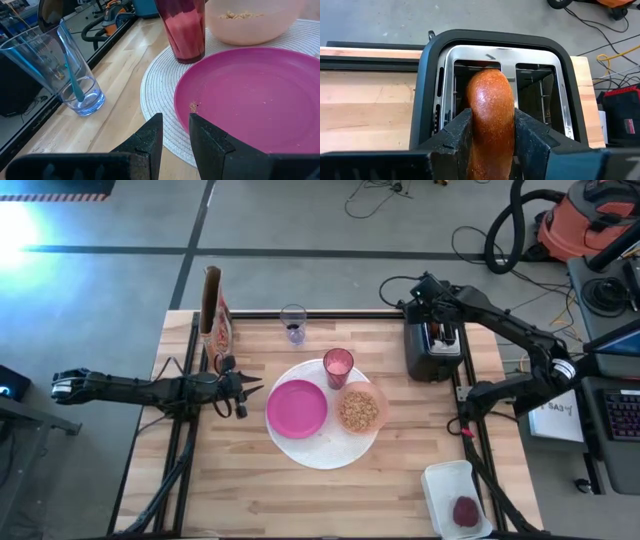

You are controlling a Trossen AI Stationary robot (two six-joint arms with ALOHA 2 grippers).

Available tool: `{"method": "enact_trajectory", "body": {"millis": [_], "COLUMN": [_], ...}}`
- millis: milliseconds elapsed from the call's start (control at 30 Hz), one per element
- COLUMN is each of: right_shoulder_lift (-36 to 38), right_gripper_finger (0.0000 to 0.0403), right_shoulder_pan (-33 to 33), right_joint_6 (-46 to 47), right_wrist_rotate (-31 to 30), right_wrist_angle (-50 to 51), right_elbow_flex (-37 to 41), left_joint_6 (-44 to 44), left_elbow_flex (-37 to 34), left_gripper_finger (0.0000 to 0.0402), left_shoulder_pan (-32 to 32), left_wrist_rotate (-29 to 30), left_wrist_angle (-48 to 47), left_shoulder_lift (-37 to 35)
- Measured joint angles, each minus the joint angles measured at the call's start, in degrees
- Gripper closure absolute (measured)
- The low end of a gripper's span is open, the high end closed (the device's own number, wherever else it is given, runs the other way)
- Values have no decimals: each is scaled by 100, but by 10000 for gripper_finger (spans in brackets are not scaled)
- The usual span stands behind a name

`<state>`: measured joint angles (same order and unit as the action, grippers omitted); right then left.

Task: Arrange a breakfast setting
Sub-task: Put the toasted bagel on the pink plate from the toaster

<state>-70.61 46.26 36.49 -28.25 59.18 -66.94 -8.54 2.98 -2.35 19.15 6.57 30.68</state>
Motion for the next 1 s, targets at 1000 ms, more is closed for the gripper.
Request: {"method": "enact_trajectory", "body": {"millis": [1000], "right_shoulder_lift": [66], "right_gripper_finger": [347], "right_shoulder_pan": [0], "right_joint_6": [-569], "right_wrist_rotate": [11], "right_wrist_angle": [84], "right_elbow_flex": [-1078], "left_joint_6": [2], "left_elbow_flex": [0], "left_gripper_finger": [325], "left_shoulder_pan": [0], "left_wrist_rotate": [24], "left_wrist_angle": [7], "left_shoulder_lift": [0]}}
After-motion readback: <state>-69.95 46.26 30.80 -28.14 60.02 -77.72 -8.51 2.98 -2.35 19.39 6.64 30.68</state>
